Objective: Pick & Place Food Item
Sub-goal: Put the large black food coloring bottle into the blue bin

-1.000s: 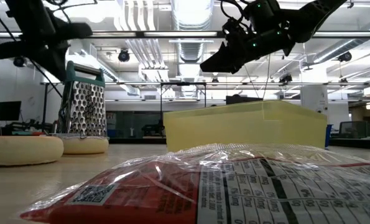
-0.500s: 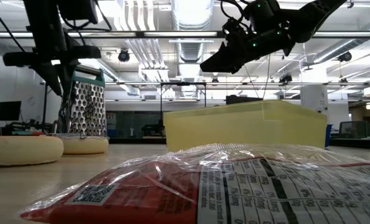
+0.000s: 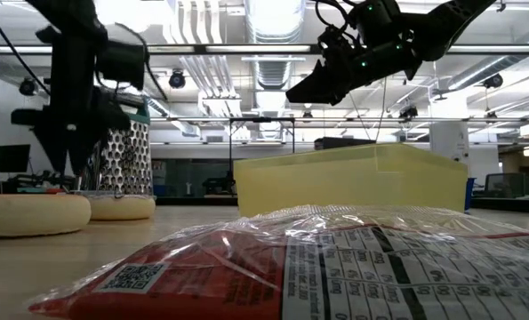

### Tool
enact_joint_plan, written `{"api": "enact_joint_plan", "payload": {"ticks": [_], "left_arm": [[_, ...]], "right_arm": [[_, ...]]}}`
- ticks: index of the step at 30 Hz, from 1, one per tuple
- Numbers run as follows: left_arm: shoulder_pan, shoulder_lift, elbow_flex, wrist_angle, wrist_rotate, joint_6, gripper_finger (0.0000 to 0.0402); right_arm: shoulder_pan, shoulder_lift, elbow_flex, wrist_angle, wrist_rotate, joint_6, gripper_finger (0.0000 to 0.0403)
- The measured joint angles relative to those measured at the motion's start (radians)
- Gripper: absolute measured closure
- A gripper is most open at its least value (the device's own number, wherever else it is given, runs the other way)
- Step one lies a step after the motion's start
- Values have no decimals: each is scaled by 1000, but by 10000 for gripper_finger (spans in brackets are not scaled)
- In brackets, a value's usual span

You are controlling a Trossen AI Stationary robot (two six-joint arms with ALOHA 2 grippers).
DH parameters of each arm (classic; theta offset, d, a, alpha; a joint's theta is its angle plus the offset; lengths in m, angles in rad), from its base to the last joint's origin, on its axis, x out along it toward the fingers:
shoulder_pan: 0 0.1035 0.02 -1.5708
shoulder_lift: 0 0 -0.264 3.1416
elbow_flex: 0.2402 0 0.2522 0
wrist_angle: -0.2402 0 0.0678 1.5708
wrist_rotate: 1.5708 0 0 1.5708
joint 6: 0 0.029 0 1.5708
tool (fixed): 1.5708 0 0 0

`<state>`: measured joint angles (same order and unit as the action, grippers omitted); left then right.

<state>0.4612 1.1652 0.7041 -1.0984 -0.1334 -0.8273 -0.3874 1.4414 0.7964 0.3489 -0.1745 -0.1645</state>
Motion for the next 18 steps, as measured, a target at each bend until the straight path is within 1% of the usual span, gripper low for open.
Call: {"api": "enact_joint_plan", "payload": {"ticks": [2, 4, 6, 11, 14, 18], "left_arm": [[43, 8, -24, 43, 33, 69, 219], [76, 15, -36, 76, 45, 163, 219], [96, 20, -39, 93, 44, 239, 218], [126, 31, -23, 85, 4, 325, 218], [134, 31, -21, 86, -53, 383, 219], [134, 32, -22, 90, -173, 358, 220]], "right_arm": [[0, 0, 0, 0, 0, 0, 181], [0, 0, 0, 0, 0, 0, 181], [0, 0, 0, 0, 0, 0, 181], [0, 0, 0, 0, 0, 0, 181], [0, 0, 0, 0, 0, 0, 181], [1, 0, 0, 0, 0, 0, 181]]}}
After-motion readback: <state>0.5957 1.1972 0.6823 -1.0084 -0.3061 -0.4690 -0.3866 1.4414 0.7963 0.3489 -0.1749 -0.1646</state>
